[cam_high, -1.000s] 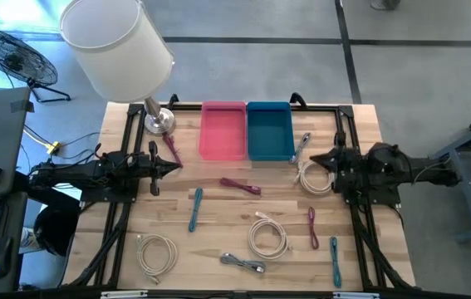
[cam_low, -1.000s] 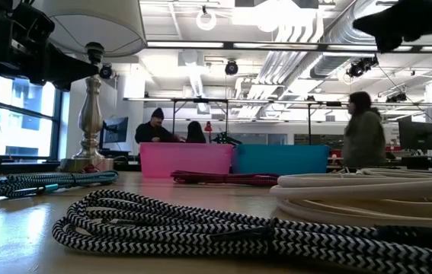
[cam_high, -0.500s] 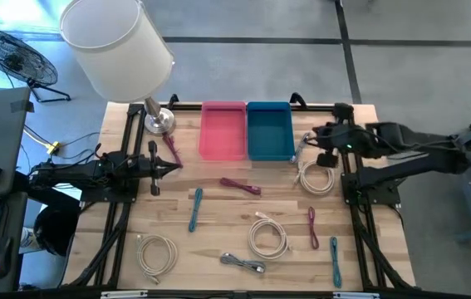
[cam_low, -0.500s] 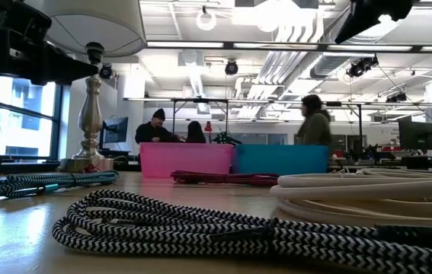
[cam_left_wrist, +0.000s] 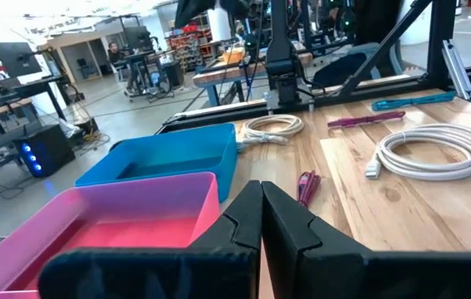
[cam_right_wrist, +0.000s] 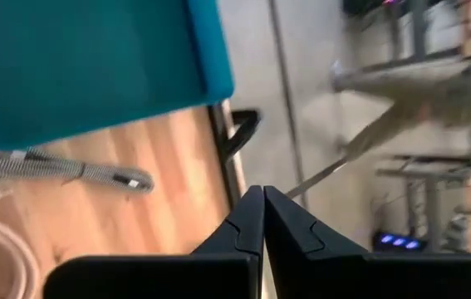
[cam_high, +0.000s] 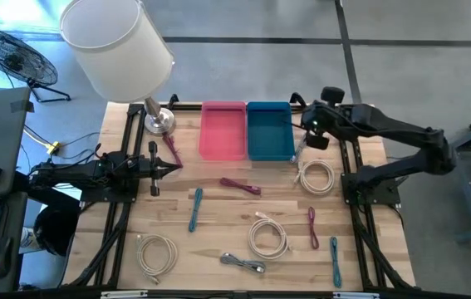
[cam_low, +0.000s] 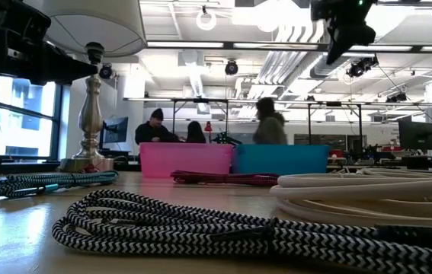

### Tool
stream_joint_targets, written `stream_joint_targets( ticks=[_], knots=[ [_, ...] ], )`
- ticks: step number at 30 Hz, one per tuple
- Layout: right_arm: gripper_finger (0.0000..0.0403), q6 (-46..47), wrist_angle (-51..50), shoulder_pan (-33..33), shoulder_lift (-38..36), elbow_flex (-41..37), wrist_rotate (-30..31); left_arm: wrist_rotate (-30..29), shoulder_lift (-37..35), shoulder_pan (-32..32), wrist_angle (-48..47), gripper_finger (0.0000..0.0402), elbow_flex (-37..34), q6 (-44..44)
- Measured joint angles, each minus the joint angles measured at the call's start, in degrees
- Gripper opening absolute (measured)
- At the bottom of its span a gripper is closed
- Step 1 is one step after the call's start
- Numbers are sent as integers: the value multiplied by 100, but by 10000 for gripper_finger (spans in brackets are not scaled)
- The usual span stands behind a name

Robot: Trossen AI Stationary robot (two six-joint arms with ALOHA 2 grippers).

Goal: Pick & Place USB Port
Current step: Put the top white and black charger cable into the blue bin

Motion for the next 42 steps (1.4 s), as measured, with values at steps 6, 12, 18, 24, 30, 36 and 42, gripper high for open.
stream_joint_targets(
  ticks=[6, 12, 18, 24, 30, 36, 42],
  knots=[
    [28, -26, -76, -515, 123, -349, -428, 4, -2, 0, -4, 1, -2, 4],
    [94, -373, 91, -689, 122, -826, -751, 7, -2, -2, -7, 1, -4, 182],
    [128, -1526, 551, -699, 124, -1443, -1309, 4, -2, -2, -7, 1, -4, 189],
    [130, -2679, 1304, -699, 124, -2171, -1310, -4, -2, -1, -7, 1, -4, 191],
    [130, -3185, 1740, -697, 124, -2717, -1413, -33, -2, -1, -5, 1, -6, 193],
    [130, -3484, 2138, -697, 124, -3159, -1452, -51, 0, -1, 0, 1, -9, 472],
    [130, -3515, 2687, -699, 124, -3318, -1671, -64, -1, 0, 0, 1, -9, 580]
  ],
)
